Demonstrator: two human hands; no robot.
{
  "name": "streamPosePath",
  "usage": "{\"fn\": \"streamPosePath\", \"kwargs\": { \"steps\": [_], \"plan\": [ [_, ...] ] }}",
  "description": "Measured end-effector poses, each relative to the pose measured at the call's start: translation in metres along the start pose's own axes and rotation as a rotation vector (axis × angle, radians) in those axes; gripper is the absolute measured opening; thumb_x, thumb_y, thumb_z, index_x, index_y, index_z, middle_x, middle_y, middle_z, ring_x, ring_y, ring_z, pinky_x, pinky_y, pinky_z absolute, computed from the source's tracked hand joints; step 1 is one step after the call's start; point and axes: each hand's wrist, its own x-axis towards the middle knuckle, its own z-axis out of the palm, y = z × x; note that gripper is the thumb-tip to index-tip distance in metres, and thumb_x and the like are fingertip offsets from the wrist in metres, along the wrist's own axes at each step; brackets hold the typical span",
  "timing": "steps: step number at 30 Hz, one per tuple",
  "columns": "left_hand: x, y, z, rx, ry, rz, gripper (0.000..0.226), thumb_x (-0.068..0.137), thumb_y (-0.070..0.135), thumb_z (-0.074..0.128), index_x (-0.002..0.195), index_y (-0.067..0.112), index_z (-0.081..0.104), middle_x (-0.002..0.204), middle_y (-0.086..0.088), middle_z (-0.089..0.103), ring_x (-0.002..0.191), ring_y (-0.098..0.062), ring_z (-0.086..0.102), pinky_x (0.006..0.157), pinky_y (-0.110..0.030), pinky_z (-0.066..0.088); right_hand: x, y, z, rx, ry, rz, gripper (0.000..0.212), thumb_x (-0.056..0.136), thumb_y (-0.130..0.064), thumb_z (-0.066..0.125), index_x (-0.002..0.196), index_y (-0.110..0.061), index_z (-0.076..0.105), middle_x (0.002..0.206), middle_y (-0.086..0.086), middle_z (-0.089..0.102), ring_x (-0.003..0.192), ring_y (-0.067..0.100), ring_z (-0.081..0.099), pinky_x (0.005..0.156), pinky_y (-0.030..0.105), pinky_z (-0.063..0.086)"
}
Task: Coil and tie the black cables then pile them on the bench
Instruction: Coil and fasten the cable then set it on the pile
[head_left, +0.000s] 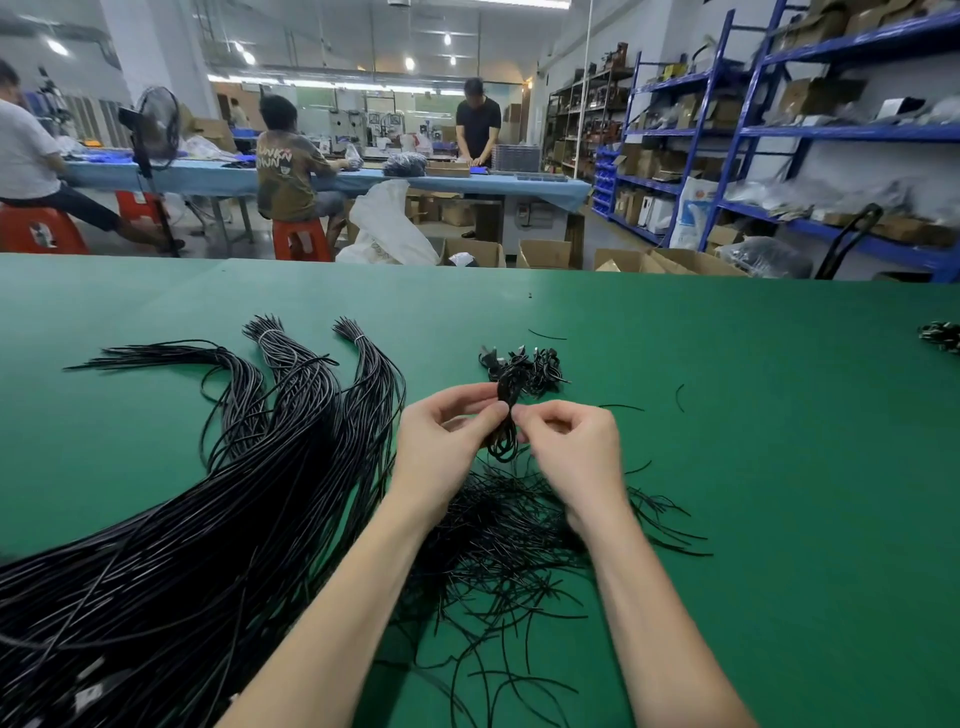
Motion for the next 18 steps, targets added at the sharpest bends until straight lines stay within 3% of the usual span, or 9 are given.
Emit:
{"fn": "streamPosePath", "kwargs": {
  "steps": [4, 8, 12, 16, 18],
  "plan": [
    [0.004, 0.000, -0.004, -0.062, 0.049, 0.024, 0.020, 0.083, 0.006, 0.080, 0.094, 0.022, 0.077, 0.088, -0.003, 0.079, 0.088, -0.017, 0.076, 0.080, -0.022, 0.058, -0.008, -0.003, 0.017, -0.090, 0.109, -0.237, 0.024, 0.089, -0.025, 0.075, 0.066, -0.028, 0.071, 0.058, -0.025, 0.066, 0.055, -0.005, 0.061, 0.055, 0.006, 0.042],
    [0.003, -0.002, -0.003, -0.105, 0.075, 0.003, 0.020, 0.082, 0.006, 0.080, 0.094, 0.021, 0.078, 0.089, -0.004, 0.079, 0.087, -0.013, 0.075, 0.077, -0.018, 0.056, -0.009, -0.003, 0.018, -0.127, 0.094, -0.305, 0.020, 0.089, -0.024, 0.074, 0.069, -0.025, 0.073, 0.059, -0.023, 0.066, 0.054, -0.004, 0.060, 0.055, 0.005, 0.042],
    [0.004, -0.003, -0.001, -0.234, 0.038, -0.119, 0.019, 0.089, 0.008, 0.074, 0.106, 0.015, 0.075, 0.093, -0.004, 0.079, 0.084, -0.010, 0.074, 0.074, -0.018, 0.056, -0.003, -0.001, 0.014, 0.028, 0.015, -0.150, 0.011, 0.085, -0.027, 0.080, 0.075, -0.026, 0.076, 0.070, -0.018, 0.073, 0.063, -0.005, 0.064, 0.063, 0.010, 0.048],
    [0.002, -0.002, 0.001, -0.171, -0.119, -0.236, 0.031, 0.095, 0.019, 0.068, 0.125, 0.016, 0.068, 0.113, -0.006, 0.075, 0.110, -0.023, 0.070, 0.100, -0.044, 0.054, 0.003, 0.000, 0.002, 0.335, -0.089, 0.069, 0.006, 0.086, -0.015, 0.082, 0.088, -0.020, 0.078, 0.079, -0.007, 0.078, 0.068, -0.001, 0.068, 0.057, 0.017, 0.053],
    [0.001, 0.000, -0.003, -0.175, -0.226, -0.257, 0.041, 0.091, 0.017, 0.071, 0.132, 0.018, 0.065, 0.124, -0.014, 0.070, 0.114, -0.027, 0.068, 0.103, -0.047, 0.052, 0.005, 0.002, -0.002, 0.450, -0.157, 0.155, 0.008, 0.089, -0.008, 0.077, 0.093, -0.015, 0.075, 0.079, -0.003, 0.078, 0.068, 0.004, 0.071, 0.059, 0.017, 0.055]
  ]
}}
